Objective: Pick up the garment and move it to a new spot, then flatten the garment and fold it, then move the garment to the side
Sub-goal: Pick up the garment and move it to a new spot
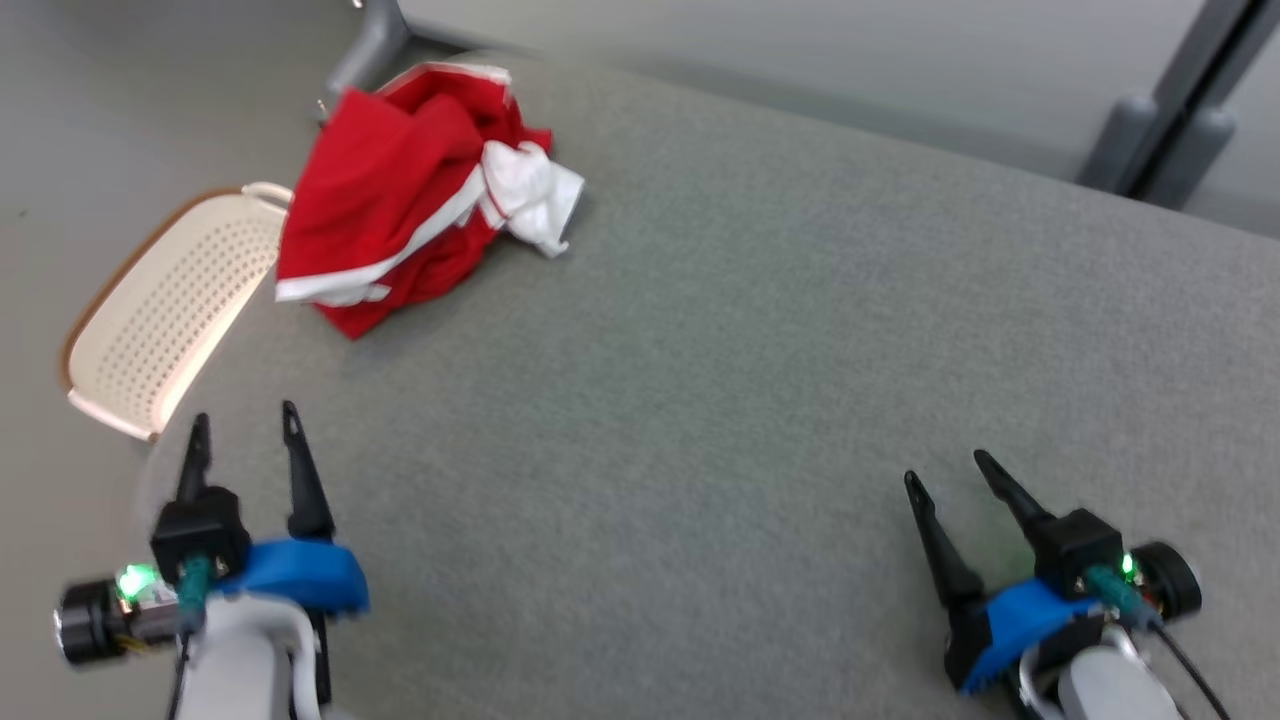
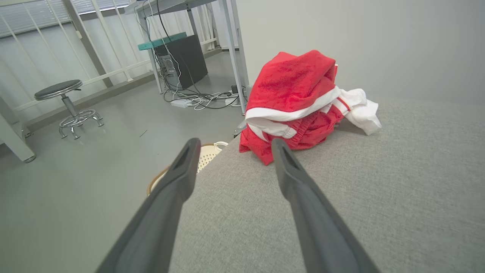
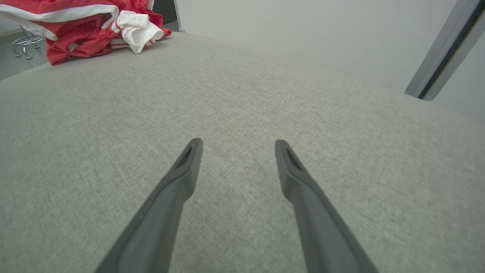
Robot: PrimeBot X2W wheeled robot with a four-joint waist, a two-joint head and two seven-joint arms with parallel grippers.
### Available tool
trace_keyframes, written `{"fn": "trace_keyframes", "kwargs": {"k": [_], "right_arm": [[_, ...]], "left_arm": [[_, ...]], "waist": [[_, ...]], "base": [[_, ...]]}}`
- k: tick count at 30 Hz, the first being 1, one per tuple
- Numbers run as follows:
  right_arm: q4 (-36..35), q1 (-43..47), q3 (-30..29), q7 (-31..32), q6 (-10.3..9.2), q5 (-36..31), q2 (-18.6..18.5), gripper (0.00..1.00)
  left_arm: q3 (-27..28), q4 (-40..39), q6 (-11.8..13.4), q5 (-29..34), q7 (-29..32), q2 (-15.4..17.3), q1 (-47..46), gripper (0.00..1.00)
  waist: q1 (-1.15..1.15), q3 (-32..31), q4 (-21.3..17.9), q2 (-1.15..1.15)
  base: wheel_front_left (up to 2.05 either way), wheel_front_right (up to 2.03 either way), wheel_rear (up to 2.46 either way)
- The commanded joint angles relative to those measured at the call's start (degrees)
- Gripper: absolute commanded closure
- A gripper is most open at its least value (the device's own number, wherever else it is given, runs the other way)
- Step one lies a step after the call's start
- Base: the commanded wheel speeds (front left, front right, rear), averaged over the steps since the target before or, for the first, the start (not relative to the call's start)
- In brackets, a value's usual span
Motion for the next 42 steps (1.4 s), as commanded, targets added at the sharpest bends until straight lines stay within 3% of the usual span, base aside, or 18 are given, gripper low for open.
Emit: {"fn": "trace_keyframes", "kwargs": {"k": [1, 11, 23, 31, 39, 40, 41, 42], "right_arm": [[-0.5, -0.9, 0.4, -0.2, 0.01, 0.4, -0.9, 0.0], [-2.8, -3.8, 3.7, 0.0, -0.02, 3.1, -6.6, 0.0], [-2.7, -4.5, 4.8, 0.4, -0.15, 5.7, -10.5, 0.0], [-1.5, -4.4, 4.7, 0.8, -0.36, 6.7, -12.3, 0.0], [-0.1, -5.0, 5.4, 1.2, -0.45, 7.5, -13.1, 0.0], [0.1, -5.0, 5.3, 1.2, -0.46, 7.6, -13.1, 0.0], [0.4, -4.9, 5.3, 1.2, -0.46, 7.7, -13.2, 0.0], [0.5, -4.8, 5.2, 1.2, -0.46, 7.7, -13.4, 0.0]], "left_arm": [[0.4, 0.4, 0.2, 0.2, -0.2, 0.6, -2.2, 0.0], [5.3, 7.4, 1.0, 0.3, -0.2, 6.2, -15.9, 0.0], [7.8, 18.7, -1.6, -2.0, -0.2, 12.2, -27.0, 0.0], [8.2, 26.5, -5.6, -5.3, 2.0, 12.6, -32.9, 0.0], [7.6, 33.7, -6.9, -7.1, 5.6, 11.7, -36.9, 0.0], [7.6, 34.5, -7.0, -7.4, 5.8, 11.5, -37.3, 0.11], [7.5, 35.2, -7.1, -7.4, 5.7, 11.4, -37.6, 0.65], [7.4, 35.8, -7.3, -7.5, 5.4, 11.3, -38.0, 0.96]], "waist": [[-0.01, 1.1, -0.7, 0.0], [-0.01, 10.5, -7.2, 0.0], [-0.01, 17.6, -12.2, 0.0], [-0.01, 20.4, -13.7, 0.0], [-0.01, 22.7, -15.5, 0.0], [-0.01, 22.9, -15.7, 0.0], [-0.01, 23.1, -15.9, 0.0], [-0.01, 23.2, -16.0, 0.0]], "base": [[0.0, 0.0, 0.0], [0.0, 0.0, 0.0], [0.0, 0.0, 0.0], [0.0, 0.0, 0.0], [0.0, 0.0, 0.0], [0.0, 0.0, 0.0], [0.0, 0.0, 0.0], [0.0, 0.0, 0.0]]}}
